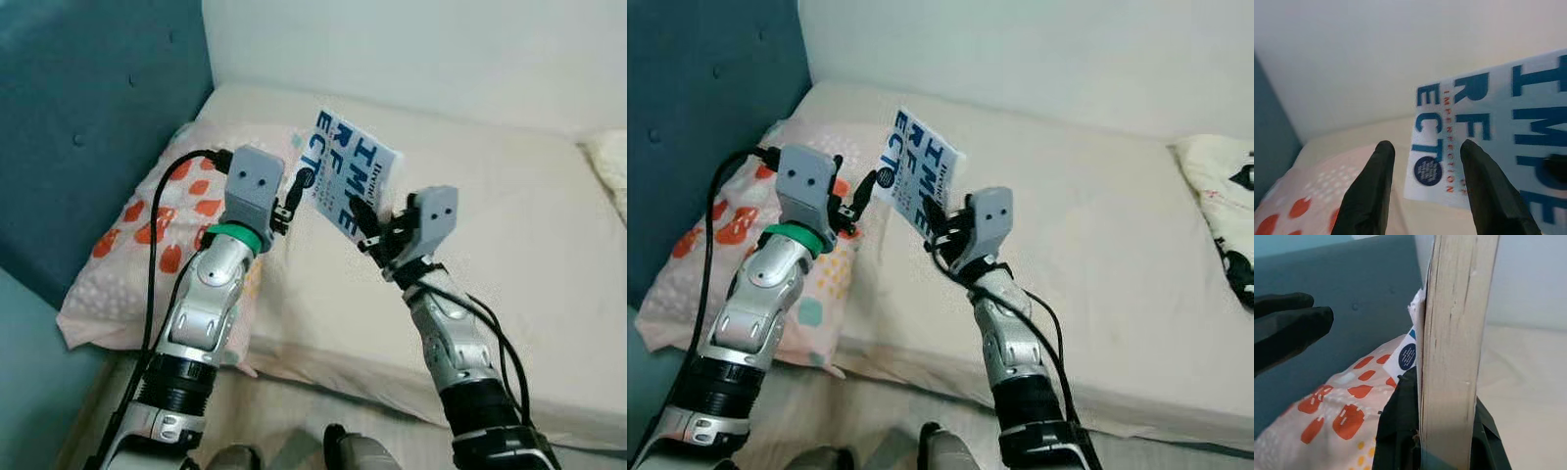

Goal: Clean up the room

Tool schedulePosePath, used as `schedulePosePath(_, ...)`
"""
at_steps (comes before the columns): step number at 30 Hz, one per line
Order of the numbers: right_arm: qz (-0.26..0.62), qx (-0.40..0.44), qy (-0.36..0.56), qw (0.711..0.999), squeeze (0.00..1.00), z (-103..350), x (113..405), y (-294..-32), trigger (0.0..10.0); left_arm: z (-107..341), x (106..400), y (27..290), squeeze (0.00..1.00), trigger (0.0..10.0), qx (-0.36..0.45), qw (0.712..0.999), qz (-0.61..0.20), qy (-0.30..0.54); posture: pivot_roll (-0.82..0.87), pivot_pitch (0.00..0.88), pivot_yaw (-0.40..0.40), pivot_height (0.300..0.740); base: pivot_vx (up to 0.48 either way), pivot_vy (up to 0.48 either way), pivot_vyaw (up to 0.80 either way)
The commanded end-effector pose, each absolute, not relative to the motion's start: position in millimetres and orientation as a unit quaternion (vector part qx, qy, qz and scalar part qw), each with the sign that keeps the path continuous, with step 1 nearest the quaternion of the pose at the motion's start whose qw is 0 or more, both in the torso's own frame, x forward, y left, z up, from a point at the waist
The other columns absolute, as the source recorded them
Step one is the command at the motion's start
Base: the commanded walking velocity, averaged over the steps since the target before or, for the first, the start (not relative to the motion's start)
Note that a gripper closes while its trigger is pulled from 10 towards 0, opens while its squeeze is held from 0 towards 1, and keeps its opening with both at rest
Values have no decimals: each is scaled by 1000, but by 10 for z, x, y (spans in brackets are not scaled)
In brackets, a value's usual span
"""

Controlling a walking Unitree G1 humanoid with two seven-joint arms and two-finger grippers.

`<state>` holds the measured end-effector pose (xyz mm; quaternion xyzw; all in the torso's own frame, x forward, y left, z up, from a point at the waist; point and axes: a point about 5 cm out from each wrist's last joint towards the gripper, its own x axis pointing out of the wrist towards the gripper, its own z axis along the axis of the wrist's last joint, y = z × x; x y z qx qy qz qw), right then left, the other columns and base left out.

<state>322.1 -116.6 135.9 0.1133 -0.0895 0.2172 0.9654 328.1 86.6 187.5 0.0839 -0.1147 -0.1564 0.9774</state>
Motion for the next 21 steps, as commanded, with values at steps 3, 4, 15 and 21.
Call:
schedulePosePath(3,187,179,-84,962,0,1311,3226,-1273,10000,1820,3240,847,0,10000,102,974,-168,-113,-43,12,4,740,0,0,0)
schedulePosePath(4,175,207,-75,960,0,1268,3231,-1306,10000,1796,3231,844,0,10000,110,973,-171,-109,-41,16,6,740,0,0,0)
schedulePosePath(15,218,282,-10,934,0,1091,3195,-1319,10000,1706,3163,891,0,10000,133,972,-176,-86,-23,62,13,740,0,0,0)
schedulePosePath(21,278,215,39,935,0,1003,3195,-1380,10000,1567,3092,975,0,10000,116,978,-169,-49,-14,90,5,740,0,0,0)
